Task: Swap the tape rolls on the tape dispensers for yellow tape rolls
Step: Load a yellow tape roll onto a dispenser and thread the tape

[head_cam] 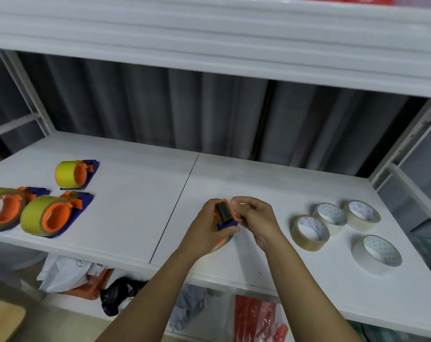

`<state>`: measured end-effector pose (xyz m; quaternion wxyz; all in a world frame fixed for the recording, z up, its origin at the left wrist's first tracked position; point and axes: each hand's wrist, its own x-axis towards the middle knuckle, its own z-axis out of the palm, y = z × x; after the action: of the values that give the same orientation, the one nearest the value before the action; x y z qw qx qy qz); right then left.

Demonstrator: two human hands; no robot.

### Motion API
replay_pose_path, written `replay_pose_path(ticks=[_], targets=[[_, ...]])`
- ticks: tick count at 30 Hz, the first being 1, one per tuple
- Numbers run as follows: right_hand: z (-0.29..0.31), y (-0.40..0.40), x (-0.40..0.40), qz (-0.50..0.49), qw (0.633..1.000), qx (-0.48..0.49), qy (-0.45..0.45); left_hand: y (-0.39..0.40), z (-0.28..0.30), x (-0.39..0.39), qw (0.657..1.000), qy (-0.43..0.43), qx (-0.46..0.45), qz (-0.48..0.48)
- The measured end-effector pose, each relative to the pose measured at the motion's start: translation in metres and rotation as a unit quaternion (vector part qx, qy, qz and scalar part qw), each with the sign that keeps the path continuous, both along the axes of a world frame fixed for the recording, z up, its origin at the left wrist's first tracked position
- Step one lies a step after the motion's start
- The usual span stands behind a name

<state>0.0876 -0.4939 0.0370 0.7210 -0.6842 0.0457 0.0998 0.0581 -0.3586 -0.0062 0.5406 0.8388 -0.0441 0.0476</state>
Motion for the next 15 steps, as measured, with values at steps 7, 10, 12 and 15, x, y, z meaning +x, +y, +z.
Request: replay_pose_path(ticks=[7, 10, 12, 15], targets=[[-0.0021, -0.0041, 0.0005, 0.026, 0.999, -0.001, 0.020, -0.0017, 0.0001, -0.0005, 1.000, -0.001, 0.002, 0.000], [-0.0033, -0.0042, 0.0001, 0.020, 1.000, 0.004, 0.006, -0.0011, -0.0010, -0.0007, 1.000, 0.002, -0.002, 0.001], [-0.0037, -0.0038, -0.0012, 0.020, 1.000, 0.013, 0.012, -0.0008, -0.0015, -0.0010, 1.000, 0.001, -0.005, 0.001], [-0.0050, -0.0040, -0.0021, 0.031, 0.997, 0.038, 0.052, -0.0006, -0.0015, -0.0017, 1.000, -0.005, -0.008, -0.002]])
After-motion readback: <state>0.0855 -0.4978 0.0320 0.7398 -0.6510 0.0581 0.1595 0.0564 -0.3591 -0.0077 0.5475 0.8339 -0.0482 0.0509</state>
